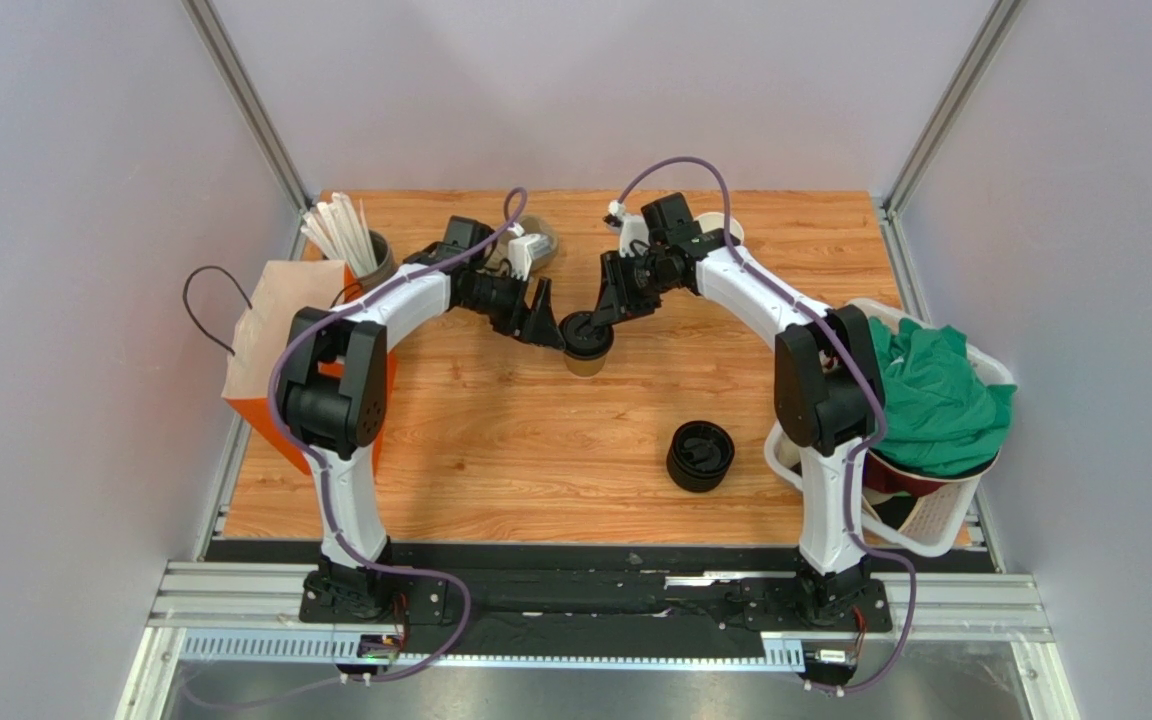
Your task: Pack the takeout coffee
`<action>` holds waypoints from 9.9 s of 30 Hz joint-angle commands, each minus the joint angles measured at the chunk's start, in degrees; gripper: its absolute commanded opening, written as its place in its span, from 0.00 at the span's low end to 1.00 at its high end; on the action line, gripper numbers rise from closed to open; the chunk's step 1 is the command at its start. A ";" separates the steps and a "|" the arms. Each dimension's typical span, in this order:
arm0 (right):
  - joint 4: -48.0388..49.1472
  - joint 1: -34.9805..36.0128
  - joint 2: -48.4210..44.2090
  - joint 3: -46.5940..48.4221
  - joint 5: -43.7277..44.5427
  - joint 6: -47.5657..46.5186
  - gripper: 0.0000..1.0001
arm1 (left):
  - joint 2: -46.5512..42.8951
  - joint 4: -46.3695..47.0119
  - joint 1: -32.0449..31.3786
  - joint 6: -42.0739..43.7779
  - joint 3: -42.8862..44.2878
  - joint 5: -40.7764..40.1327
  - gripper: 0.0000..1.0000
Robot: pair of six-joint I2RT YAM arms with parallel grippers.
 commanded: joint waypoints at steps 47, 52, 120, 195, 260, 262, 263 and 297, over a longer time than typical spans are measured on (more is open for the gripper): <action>-6.97 0.80 -3.12 -0.43 7.08 -7.28 0.30 | 5.26 -3.45 -0.47 -1.97 12.37 -4.66 0.81; -6.88 1.15 -3.03 -0.52 6.91 -7.72 0.30 | 7.20 -3.45 -0.82 -1.54 12.99 -6.77 0.81; -2.23 12.93 -27.55 -18.46 14.73 -53.35 0.49 | -26.44 -25.86 11.56 20.34 -0.45 5.44 0.87; -16.55 9.32 -1.45 15.03 32.09 -19.08 0.68 | -39.47 -26.92 12.80 27.12 -4.50 15.37 0.96; -14.53 4.14 -16.21 -1.14 25.38 -61.32 0.93 | -38.68 -24.46 12.80 25.71 -6.52 14.32 0.97; -15.40 4.05 -15.60 0.08 22.48 -66.33 0.93 | -38.85 -24.46 12.80 25.80 -6.70 14.14 0.97; -16.80 3.96 -15.25 0.96 20.98 -68.43 0.94 | -38.85 -24.46 12.80 25.71 -6.78 14.06 0.97; -27.26 1.94 0.49 16.52 11.74 -82.16 0.55 | -35.95 -24.63 12.80 26.06 -6.78 14.14 0.97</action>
